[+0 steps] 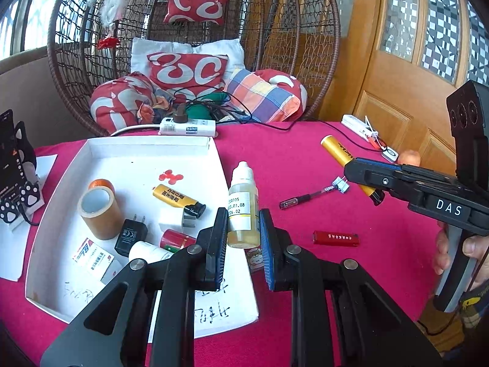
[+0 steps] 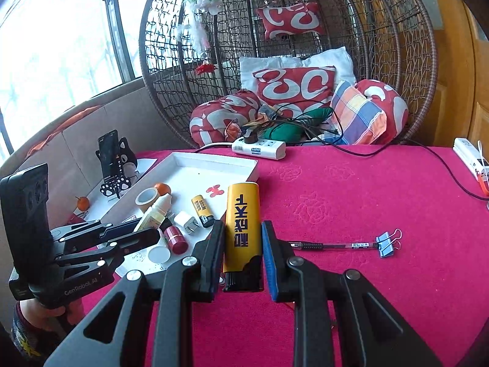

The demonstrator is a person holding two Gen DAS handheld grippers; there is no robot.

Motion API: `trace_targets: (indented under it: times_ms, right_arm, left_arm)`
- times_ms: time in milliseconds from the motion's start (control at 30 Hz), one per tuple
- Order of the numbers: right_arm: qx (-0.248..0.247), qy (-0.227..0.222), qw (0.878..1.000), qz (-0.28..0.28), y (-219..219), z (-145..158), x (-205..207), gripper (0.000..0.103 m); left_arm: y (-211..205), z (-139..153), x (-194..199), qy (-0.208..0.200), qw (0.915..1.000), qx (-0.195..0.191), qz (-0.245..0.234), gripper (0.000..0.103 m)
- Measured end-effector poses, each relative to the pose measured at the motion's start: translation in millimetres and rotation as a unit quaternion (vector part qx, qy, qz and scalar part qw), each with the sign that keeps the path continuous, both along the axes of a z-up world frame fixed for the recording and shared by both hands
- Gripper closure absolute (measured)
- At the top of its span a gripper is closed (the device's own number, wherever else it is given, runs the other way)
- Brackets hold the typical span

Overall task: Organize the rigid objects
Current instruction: 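Carry the dropper bottle in the left tool while the right tool carries the lighter to the tray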

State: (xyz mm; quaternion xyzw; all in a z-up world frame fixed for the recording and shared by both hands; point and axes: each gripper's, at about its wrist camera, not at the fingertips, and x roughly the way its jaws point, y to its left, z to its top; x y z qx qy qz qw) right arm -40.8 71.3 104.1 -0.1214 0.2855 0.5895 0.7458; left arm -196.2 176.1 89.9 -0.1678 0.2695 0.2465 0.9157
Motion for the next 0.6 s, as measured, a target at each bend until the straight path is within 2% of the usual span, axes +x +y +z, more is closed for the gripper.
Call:
trace_targets:
  times_ms: [600]
  right_arm:
    - [-0.010, 0.025, 0.999, 0.039, 39, -3, -21, 0.080]
  left_arm:
    - [37, -5, -50, -0.018, 0.9969, -0.015, 0.075, 0.084]
